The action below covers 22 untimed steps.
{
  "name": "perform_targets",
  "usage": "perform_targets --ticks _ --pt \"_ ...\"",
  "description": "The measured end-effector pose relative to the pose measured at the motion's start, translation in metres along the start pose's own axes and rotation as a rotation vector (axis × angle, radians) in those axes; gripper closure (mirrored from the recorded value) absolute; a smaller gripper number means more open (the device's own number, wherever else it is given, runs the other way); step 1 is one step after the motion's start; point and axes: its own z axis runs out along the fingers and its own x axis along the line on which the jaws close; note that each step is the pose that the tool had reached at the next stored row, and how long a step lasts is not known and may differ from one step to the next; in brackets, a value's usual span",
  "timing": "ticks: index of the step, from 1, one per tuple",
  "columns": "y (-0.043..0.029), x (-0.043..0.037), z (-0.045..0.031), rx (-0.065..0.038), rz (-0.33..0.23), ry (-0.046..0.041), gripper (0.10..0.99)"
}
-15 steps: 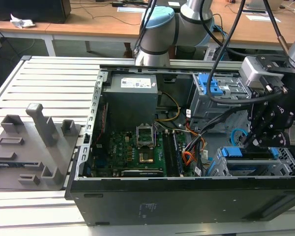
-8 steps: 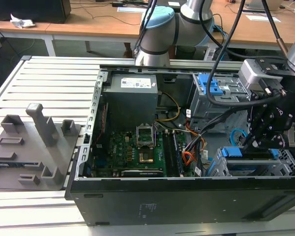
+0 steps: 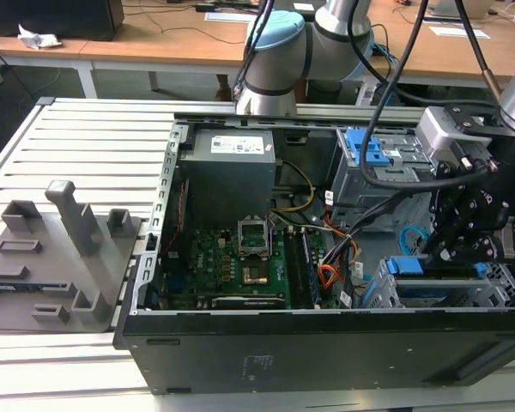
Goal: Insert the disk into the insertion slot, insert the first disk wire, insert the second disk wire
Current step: 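Insert the second disk wire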
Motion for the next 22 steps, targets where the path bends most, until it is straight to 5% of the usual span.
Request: perform_targets --ticks 9,12,15,20,22 --pt "0.0016 0.0001 -0.0328 0.000 0.000 0.0001 0.867" --pt "0.0022 0.0003 -0.0451 0.000 0.000 0.0002 0.980" --pt "0.0023 0.0003 -0.0463 0.000 0.000 0.0001 0.980" --pt "0.0166 0.0016 -0.0457 0.000 0.000 0.0002 0.980" --pt "0.0166 0.0016 -0.0457 0.000 0.000 0.0002 0.980"
